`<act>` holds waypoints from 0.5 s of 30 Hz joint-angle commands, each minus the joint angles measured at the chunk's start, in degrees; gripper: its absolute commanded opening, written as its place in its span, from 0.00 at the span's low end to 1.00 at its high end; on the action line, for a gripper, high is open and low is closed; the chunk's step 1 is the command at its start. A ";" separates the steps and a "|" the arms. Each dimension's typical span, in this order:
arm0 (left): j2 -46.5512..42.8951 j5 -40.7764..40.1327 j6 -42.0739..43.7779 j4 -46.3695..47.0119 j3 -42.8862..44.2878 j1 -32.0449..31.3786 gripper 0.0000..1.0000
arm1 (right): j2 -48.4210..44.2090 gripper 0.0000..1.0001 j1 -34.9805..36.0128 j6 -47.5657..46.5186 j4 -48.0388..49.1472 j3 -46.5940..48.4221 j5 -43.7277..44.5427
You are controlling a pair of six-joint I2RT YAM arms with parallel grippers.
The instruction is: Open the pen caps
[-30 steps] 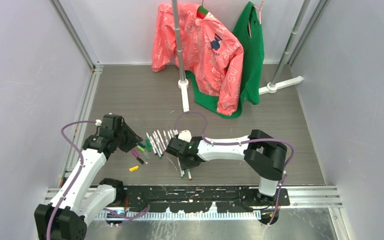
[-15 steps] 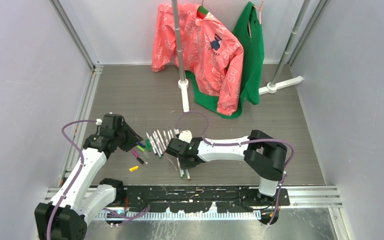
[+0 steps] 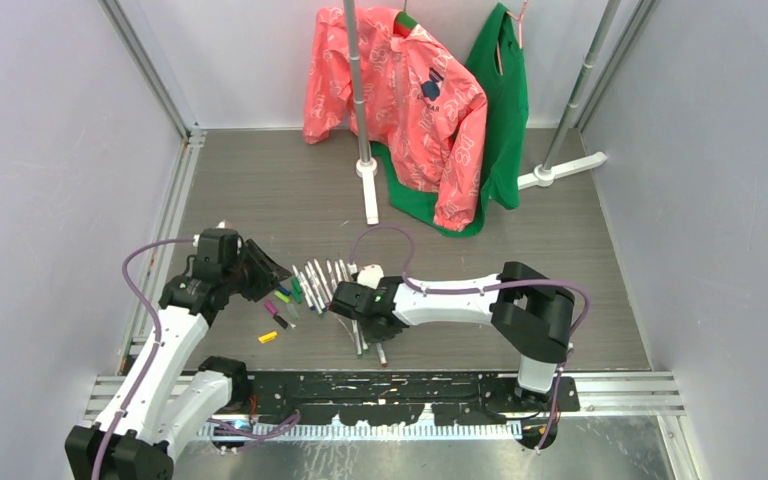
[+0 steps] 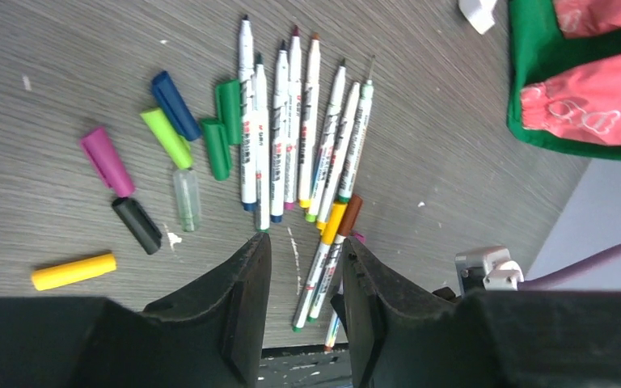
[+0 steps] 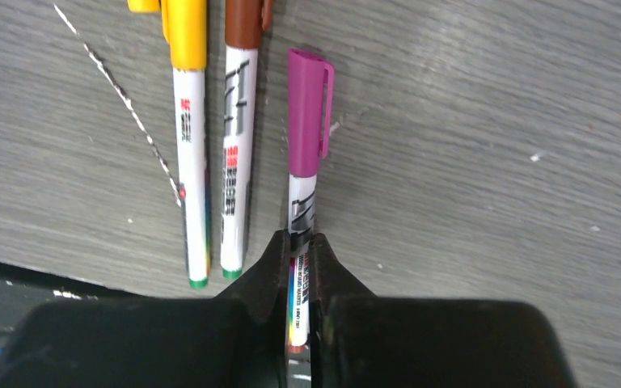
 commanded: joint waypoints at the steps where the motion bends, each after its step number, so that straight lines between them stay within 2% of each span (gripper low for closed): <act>1: -2.58 7.09 -1.24 3.69 -1.33 -0.18 0.39 | -5.81 0.01 0.35 -2.32 -6.43 4.67 2.31; 7: -5.88 10.44 -2.76 5.45 -4.02 -0.18 0.38 | -6.81 0.01 0.36 -3.28 -6.68 9.30 1.31; 15: -3.77 13.95 -4.68 8.31 -3.96 -1.69 0.39 | -4.89 0.01 0.36 -4.73 -1.61 14.35 -3.89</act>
